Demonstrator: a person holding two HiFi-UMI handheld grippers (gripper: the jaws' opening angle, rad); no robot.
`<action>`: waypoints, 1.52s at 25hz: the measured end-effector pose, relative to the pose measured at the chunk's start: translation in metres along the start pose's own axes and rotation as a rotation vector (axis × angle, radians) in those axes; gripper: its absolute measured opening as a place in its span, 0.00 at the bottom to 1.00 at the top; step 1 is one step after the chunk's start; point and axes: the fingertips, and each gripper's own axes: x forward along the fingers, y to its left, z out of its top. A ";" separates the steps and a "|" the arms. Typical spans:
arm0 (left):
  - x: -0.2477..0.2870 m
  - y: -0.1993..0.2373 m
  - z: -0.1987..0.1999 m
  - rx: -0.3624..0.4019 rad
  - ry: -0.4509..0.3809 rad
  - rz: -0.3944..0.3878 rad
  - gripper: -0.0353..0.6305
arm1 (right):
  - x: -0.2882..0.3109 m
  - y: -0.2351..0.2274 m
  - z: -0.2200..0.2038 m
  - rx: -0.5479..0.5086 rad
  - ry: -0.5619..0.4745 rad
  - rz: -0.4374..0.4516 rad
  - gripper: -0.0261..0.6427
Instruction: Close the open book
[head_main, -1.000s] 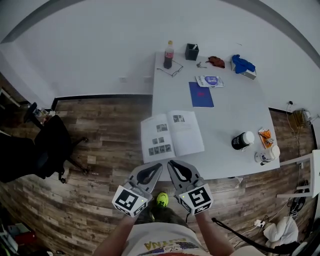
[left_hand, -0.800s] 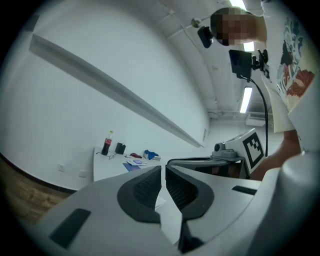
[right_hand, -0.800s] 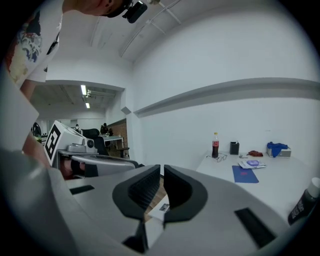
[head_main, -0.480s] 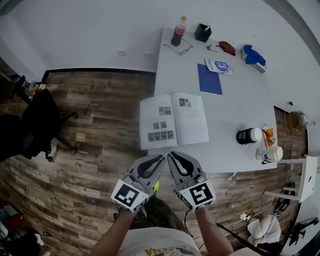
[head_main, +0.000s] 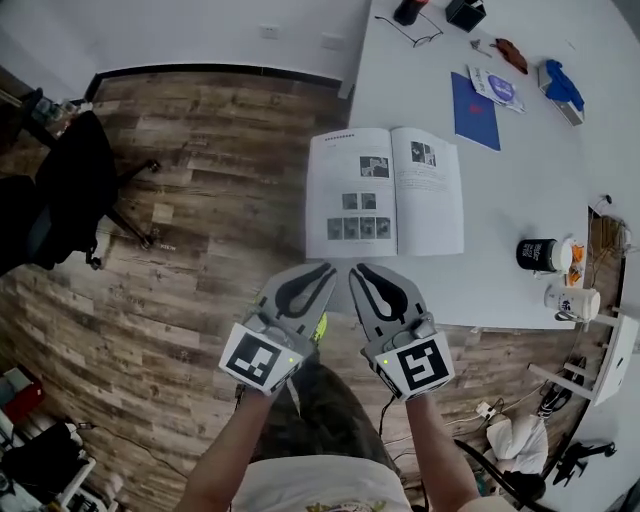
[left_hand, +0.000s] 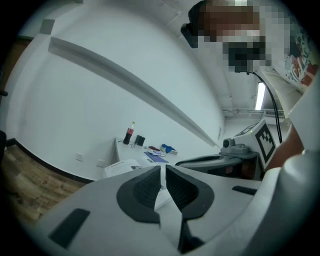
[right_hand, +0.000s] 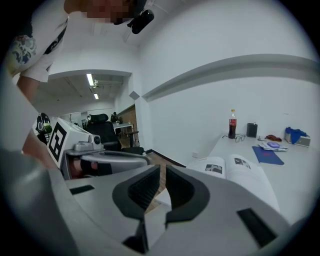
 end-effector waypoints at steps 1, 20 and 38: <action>-0.002 0.009 -0.011 -0.005 0.009 0.016 0.07 | 0.003 0.000 -0.004 -0.003 0.008 0.004 0.08; 0.006 0.080 -0.153 -0.052 0.177 0.072 0.21 | 0.033 0.003 -0.039 -0.022 0.075 0.051 0.08; 0.018 0.083 -0.133 0.063 0.139 0.123 0.21 | 0.022 -0.020 -0.037 0.029 0.093 -0.019 0.08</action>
